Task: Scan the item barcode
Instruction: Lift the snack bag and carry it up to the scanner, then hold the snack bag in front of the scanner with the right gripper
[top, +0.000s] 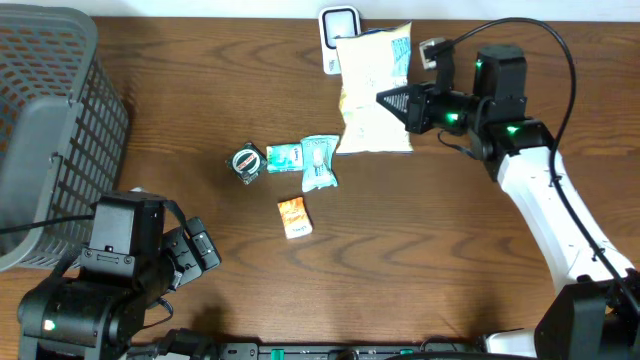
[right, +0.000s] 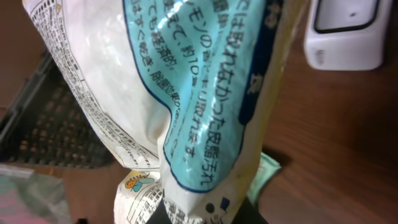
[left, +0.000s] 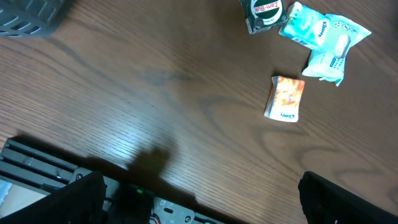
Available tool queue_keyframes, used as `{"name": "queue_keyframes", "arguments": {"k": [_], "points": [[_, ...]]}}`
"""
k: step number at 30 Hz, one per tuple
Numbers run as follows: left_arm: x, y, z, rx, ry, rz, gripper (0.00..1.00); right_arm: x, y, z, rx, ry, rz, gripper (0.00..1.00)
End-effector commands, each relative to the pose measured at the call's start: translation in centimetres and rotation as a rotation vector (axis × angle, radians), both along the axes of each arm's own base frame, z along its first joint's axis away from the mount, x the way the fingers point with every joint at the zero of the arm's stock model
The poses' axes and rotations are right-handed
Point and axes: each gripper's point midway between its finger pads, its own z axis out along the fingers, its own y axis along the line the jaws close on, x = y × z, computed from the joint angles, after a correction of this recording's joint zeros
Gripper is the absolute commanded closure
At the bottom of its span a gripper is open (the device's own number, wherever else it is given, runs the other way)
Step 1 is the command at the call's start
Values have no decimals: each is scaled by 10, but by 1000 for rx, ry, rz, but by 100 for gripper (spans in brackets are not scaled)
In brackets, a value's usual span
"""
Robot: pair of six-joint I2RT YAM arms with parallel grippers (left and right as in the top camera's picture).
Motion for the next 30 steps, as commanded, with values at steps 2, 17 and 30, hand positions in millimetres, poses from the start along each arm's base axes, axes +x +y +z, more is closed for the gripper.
{"name": "queue_keyframes", "arguments": {"k": [2,17,30], "points": [[-1,1,0,3,2,6,2,-12,22,21,55,-17,55,99],[-1,1,0,3,2,6,2,-14,31,26,68,-25,65,99],[-1,1,0,3,2,6,2,-14,31,25,68,-25,65,99]]}}
